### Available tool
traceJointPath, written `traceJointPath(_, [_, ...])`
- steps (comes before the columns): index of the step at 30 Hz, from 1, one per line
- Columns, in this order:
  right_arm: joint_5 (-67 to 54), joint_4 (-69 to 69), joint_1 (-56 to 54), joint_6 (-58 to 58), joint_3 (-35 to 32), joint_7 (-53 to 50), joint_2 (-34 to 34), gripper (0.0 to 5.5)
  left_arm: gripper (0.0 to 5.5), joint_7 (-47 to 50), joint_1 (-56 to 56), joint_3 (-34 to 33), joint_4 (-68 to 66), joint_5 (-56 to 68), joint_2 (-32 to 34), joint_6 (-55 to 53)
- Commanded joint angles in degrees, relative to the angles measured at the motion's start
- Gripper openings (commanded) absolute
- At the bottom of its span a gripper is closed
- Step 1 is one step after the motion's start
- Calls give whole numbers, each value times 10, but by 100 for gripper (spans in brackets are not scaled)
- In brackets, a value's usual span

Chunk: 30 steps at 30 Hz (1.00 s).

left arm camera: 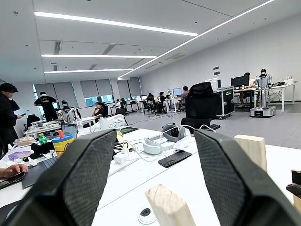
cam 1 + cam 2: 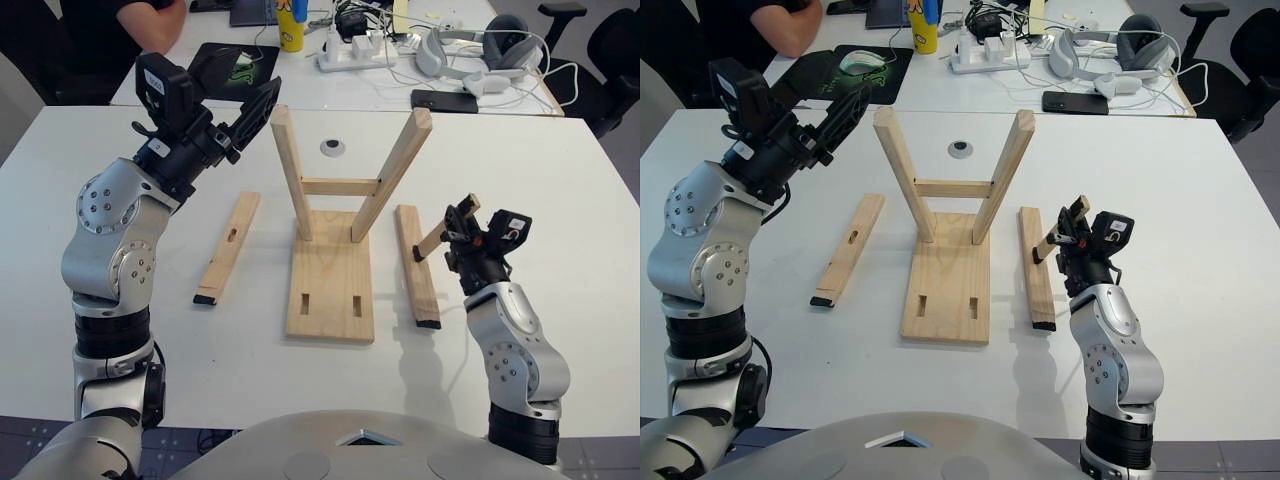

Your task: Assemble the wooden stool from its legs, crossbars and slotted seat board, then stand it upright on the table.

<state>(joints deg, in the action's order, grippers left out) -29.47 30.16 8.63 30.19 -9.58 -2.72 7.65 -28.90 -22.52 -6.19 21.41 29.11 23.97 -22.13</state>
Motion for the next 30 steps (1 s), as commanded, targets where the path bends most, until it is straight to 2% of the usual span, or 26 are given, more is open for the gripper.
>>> traceJointPath(1, [21, -1, 6, -7, 7, 2, -4, 42, 307, -4, -12, 4, -4, -3, 5, -4])
traceJointPath(18, [90, -50, 40, -89, 49, 24, -36, 42, 307, -16, -29, 18, -12, 4, -1, -15])
traceJointPath(26, [180, -112, 133, -233, 100, 73, -22, 42, 307, -24, -33, 19, -12, 6, 3, -24])
traceJointPath(30, [192, -145, 167, -281, 104, 82, -31, 42, 307, -32, -39, 21, -17, 8, 5, -30])
